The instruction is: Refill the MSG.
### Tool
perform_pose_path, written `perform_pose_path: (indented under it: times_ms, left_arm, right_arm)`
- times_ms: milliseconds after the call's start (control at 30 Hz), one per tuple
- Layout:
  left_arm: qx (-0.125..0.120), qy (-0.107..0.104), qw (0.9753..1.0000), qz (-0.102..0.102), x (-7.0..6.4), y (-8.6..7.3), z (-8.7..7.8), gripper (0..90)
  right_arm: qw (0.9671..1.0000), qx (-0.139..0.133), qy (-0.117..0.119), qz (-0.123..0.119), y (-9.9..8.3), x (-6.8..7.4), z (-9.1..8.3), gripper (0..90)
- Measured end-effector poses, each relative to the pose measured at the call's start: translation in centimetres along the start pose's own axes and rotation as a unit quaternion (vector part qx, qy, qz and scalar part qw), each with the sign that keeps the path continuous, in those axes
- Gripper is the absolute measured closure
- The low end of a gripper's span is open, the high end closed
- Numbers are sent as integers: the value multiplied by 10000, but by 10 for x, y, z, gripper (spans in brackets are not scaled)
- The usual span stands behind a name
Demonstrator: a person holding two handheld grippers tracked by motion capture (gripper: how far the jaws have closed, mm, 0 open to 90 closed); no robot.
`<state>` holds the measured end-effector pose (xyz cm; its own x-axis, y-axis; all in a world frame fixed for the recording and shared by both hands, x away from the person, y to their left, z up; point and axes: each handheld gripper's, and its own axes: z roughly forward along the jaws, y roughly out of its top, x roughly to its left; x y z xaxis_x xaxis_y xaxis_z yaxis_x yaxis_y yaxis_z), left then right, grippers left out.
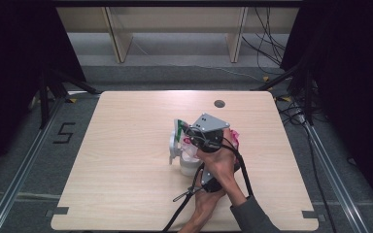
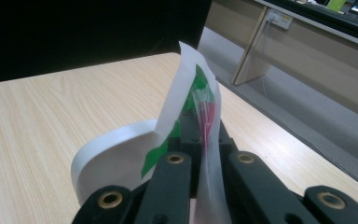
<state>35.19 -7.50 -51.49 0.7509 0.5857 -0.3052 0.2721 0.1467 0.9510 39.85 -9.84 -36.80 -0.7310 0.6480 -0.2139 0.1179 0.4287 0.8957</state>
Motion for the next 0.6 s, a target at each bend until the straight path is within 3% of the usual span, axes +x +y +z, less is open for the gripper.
perform_pose_path:
  times_ms: [67,200,233,267,300,333,367,400,467,500,533,567,600]
  left_arm:
    - [-10,4,10000,18,0,0,0,772]
    - [13,-4,10000,-6,0,0,0,773]
    - [12,4,10000,-1,0,0,0,772]
    - [40,25,10000,25,0,0,-1,772]
    - [195,118,9997,103,1,1,-3,773]
    - [227,99,9996,142,2,1,-3,773]
    - [214,115,9996,117,1,2,-4,773]
    - [47,71,10000,46,1,1,-1,772]
    - [123,117,9998,93,1,1,-3,772]
    - [-2,-11,10000,2,1,-1,-1,773]
    - [1,-1,10000,-9,1,-1,-1,773]
    - [13,24,10000,-8,0,0,-1,773]
    - [179,135,9997,68,0,1,-4,772]
  right_arm:
    - [9999,-21,-38,-114,0,-1,0,897]
    - [10000,-11,22,22,0,0,0,897]
    - [9999,67,14,150,-1,2,0,897]
    - [9998,109,33,159,-1,2,0,897]
    - [10000,15,-16,9,0,1,0,897]
    - [9999,51,18,119,0,2,-1,897]
    - [9999,64,63,71,0,2,-1,897]
    - [9999,53,27,117,0,3,-1,897]
    - [9999,84,49,120,0,4,0,897]
    - [10000,35,-6,39,0,2,1,897]
    - [10000,33,15,41,0,2,1,897]
    - [10000,25,9,31,0,1,0,897]
    - [10000,-2,-9,54,0,1,0,897]
